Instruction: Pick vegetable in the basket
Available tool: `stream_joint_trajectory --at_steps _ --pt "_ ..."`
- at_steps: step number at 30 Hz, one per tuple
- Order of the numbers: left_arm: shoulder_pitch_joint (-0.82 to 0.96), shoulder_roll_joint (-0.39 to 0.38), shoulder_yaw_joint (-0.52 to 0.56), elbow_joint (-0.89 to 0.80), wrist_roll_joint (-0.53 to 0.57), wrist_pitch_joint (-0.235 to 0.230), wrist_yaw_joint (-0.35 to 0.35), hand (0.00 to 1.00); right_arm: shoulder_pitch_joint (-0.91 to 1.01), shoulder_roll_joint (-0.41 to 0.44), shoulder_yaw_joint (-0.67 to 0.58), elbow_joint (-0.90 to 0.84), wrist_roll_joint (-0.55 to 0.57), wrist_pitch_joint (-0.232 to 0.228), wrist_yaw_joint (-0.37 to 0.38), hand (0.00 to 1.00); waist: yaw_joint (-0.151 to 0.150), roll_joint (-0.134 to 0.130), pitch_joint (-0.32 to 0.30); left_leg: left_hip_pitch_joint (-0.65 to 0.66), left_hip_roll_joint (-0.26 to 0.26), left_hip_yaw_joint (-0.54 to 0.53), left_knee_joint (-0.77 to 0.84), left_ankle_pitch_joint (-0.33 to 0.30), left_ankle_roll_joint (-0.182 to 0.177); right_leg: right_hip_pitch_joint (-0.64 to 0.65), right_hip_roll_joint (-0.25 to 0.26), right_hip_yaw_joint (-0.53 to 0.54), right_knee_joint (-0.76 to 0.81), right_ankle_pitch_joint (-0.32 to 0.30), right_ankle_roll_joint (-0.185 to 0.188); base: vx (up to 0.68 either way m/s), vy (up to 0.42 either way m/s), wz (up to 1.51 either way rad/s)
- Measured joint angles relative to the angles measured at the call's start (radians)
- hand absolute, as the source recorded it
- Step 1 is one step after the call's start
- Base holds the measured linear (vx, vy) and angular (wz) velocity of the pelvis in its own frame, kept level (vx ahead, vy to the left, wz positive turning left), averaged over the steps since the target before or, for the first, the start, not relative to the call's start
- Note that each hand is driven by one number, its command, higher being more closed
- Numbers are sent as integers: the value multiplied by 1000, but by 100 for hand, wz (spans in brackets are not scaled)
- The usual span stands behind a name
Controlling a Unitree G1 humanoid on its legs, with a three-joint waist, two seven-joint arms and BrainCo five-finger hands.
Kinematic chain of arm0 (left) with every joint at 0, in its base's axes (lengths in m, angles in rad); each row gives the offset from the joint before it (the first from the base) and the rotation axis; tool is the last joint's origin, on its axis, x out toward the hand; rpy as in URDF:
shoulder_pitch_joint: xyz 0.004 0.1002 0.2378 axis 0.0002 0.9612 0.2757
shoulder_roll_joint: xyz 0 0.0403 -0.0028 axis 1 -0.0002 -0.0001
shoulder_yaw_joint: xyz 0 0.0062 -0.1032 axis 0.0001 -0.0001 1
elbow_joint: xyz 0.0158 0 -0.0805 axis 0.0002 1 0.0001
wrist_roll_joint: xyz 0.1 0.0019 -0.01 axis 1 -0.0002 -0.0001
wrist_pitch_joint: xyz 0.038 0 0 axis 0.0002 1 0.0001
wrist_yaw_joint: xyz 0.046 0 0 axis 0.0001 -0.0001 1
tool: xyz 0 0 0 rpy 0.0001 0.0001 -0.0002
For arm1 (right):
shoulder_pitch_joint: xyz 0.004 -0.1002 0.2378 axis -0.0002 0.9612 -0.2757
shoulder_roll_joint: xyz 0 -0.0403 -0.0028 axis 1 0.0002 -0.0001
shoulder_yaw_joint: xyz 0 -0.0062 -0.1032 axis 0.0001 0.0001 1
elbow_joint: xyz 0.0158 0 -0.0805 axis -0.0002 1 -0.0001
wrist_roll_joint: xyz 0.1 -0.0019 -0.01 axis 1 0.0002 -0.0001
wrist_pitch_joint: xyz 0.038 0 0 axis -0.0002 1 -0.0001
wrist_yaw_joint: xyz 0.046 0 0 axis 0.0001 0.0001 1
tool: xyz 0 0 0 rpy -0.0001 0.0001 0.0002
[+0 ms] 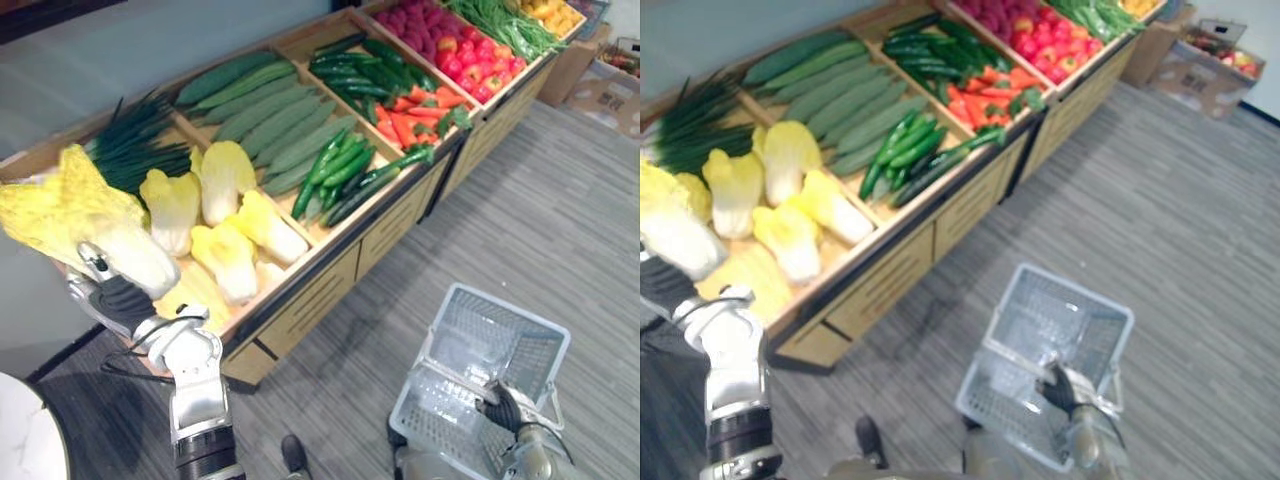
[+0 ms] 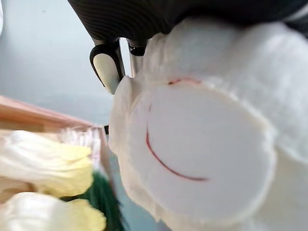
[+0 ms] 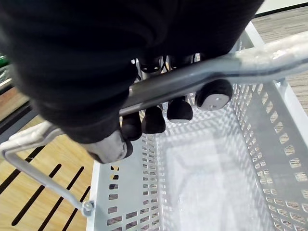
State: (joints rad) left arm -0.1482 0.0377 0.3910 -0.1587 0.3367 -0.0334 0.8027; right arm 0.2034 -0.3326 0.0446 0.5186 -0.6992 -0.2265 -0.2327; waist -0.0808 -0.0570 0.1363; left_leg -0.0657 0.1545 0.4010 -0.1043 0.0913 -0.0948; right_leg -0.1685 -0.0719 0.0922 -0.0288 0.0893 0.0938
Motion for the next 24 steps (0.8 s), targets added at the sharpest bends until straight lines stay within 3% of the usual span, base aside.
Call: stream_joint_trajectory --at_steps 4,11,14,16,19,24 --pt "64 -8 -142 -130 73 -3 -29 100 20 0 -32 -36 1 -4 4 100 0 13 -11 0 -4 -1 0 3 3 0 -1 -3 3 0 1 0 0 0" --pt "92 -35 -425 -148 68 -55 -151 100 0 -19 -77 -85 15 1 4 100 -4 39 -32 5 -2 5 0 5 2 -1 -1 5 5 -5 6 0 0 -3" --pt "92 -35 -529 -113 53 -78 -202 100 -15 -32 -75 -106 37 10 4 100 -4 39 -32 15 -3 25 0 2 -3 -2 -1 26 5 -2 11 0 2 -15" --pt "92 -35 -584 -68 5 -86 -235 100 -17 -35 -73 -133 46 14 4 100 -19 40 -32 17 -4 28 -1 1 -4 -2 -3 31 5 -1 13 2 1 -10" --pt "92 -34 -649 26 -53 -87 -286 100 -22 -45 -55 -160 50 27 4 100 -27 39 -34 19 -4 50 -1 0 -5 -13 -5 57 6 3 18 12 1 -15" --pt "92 -34 -749 128 -60 -86 -349 100 -39 -45 -35 -160 57 44 14 100 -28 38 -34 25 -7 70 -1 -2 -8 -20 -7 79 8 7 23 26 -1 -14"
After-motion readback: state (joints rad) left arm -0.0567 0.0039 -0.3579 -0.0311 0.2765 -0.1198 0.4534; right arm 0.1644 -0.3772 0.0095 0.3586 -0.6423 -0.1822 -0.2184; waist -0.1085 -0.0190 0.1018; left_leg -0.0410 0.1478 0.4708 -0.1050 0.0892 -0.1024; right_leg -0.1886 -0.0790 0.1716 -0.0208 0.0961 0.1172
